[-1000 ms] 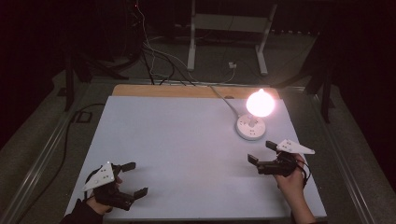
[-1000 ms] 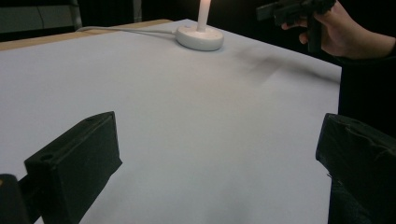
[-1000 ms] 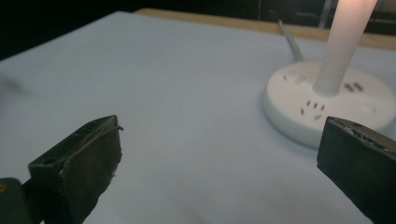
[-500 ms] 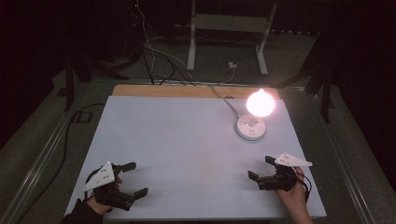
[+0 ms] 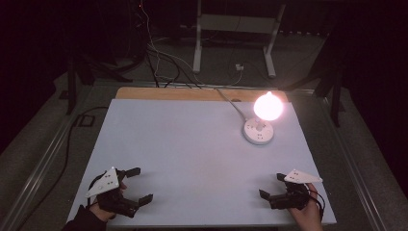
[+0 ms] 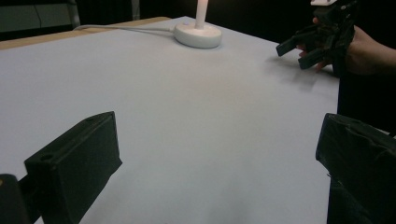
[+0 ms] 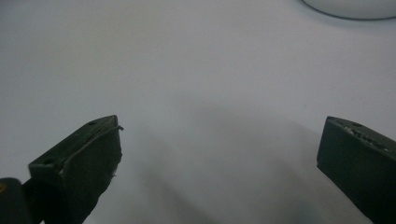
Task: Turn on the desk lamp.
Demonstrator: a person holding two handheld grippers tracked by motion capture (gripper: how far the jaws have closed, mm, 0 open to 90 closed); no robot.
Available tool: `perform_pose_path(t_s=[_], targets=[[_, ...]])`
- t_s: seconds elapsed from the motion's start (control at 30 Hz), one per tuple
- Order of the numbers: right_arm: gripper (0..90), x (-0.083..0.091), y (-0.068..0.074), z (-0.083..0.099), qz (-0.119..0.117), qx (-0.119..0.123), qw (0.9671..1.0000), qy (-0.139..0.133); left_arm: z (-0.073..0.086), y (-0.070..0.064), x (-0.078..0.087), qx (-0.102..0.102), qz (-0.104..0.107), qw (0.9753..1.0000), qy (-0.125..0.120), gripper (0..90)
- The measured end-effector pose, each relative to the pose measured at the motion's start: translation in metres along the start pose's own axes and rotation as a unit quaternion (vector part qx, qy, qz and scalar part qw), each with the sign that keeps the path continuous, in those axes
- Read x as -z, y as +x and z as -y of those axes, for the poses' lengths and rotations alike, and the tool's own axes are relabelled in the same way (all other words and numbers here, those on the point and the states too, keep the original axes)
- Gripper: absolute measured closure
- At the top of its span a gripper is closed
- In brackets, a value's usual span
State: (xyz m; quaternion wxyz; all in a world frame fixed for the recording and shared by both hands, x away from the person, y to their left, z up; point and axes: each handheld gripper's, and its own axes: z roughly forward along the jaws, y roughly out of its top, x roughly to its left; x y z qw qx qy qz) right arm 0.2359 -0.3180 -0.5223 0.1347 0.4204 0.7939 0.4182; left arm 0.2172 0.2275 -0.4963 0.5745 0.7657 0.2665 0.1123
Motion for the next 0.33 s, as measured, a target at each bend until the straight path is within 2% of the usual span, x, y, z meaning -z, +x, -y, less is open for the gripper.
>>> perform_pose_path(t_s=[0.13, 0.33], targets=[[0.0, -0.002, 0.0002, -0.0018, -0.006, 0.002, 1.0, -0.004, 0.0, 0.0004, -0.0002, -0.001, 0.0, 1.0, 0.001, 0.3], [0.0, -0.0063, 0.0032, -0.0035, -0.001, 0.018, 0.9998, 0.005, -0.0001, 0.0003, -0.0003, 0.0, 0.002, 1.0, 0.0, 0.3]])
